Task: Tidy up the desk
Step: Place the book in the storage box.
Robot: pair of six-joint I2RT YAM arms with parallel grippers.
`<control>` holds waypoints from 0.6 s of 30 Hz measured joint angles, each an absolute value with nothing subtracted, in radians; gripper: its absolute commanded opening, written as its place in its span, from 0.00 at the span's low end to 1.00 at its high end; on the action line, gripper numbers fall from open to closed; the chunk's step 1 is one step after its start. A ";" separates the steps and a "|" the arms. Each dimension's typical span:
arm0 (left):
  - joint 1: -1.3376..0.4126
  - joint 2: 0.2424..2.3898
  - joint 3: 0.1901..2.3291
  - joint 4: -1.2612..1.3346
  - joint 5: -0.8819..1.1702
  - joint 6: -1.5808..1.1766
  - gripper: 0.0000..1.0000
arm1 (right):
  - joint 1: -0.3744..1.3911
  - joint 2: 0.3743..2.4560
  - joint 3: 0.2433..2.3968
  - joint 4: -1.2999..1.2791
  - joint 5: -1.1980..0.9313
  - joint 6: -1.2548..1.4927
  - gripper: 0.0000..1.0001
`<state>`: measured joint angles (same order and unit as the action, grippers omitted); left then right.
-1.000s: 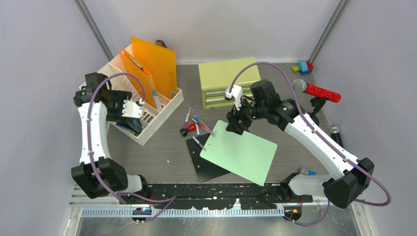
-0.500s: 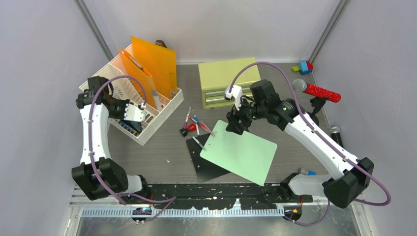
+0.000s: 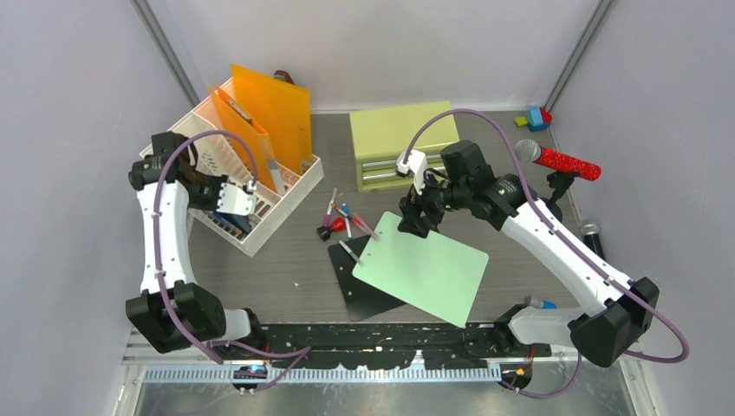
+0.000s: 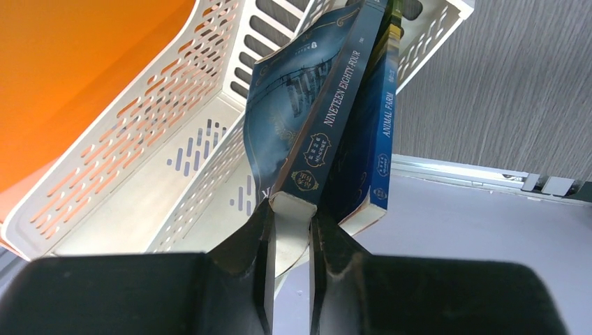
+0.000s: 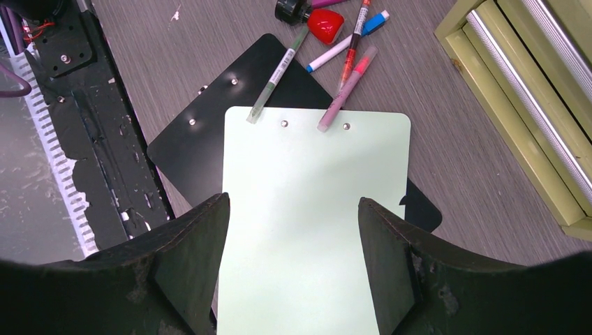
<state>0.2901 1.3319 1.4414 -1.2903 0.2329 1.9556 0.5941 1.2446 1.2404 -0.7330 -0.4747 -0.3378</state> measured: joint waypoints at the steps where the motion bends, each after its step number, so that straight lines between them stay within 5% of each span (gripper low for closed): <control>1: 0.290 1.332 1.440 -1.290 0.233 1.960 0.00 | 0.594 1.245 1.240 -0.733 -0.476 -0.338 0.74; 9: 0.290 1.320 1.415 -1.293 0.231 1.991 0.00 | 0.594 1.245 1.234 -0.733 -0.476 -0.344 0.74; 18: 0.290 1.317 1.625 -1.430 0.215 1.990 0.00 | 0.594 1.261 1.234 -0.734 -0.478 -0.353 0.74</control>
